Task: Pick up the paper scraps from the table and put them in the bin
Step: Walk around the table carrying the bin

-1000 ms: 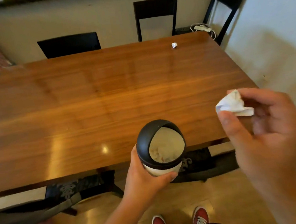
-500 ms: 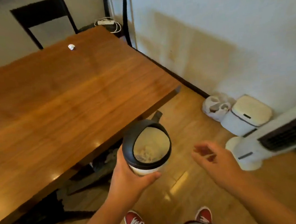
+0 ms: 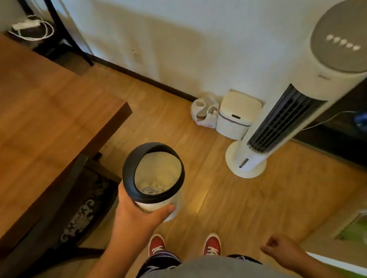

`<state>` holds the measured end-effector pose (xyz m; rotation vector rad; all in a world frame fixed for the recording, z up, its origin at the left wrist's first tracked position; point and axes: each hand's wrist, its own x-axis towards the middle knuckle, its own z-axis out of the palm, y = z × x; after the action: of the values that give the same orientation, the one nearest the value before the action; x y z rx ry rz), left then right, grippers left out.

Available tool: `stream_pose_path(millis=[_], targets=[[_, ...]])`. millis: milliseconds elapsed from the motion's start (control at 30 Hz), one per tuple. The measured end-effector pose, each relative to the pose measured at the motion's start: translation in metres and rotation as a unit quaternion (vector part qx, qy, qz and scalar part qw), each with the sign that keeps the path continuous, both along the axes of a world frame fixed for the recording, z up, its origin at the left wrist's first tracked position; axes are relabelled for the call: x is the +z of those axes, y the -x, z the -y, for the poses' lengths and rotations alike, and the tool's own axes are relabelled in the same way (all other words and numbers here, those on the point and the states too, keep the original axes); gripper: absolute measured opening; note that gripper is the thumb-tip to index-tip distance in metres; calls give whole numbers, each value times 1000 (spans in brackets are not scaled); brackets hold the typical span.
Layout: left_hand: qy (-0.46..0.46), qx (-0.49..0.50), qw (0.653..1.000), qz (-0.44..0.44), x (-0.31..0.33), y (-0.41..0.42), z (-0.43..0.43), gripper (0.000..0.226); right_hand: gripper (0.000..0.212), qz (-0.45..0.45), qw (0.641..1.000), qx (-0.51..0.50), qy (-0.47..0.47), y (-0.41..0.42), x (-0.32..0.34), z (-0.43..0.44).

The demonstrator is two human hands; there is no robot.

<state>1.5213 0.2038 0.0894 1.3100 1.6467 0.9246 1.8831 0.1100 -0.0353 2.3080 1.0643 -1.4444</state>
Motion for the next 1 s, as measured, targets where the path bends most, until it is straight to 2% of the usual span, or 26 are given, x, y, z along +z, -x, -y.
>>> stream_pose_path(millis=[133,267,567,733,900,1000], targets=[[31,28,998,-37,-4,10,-11,115,25,-25,999,39,-4,4,-11,-59],[64,70,994,-60,-13,29,-34,112,31,-55,994,74,-50,28,-13,-149],[79,98,992,-14,-34,58,-163,118,29,-58,986,110,-112,78,3,-342],[82,62,994,22,-32,60,-248,119,20,-40,990,79,-109,71,8,-397],[52,11,998,25,-26,44,-336,101,26,-4,996,41,-74,41,6,-423],[28,-9,999,24,-22,28,-391,98,26,1,998,29,-50,21,-1,-445]])
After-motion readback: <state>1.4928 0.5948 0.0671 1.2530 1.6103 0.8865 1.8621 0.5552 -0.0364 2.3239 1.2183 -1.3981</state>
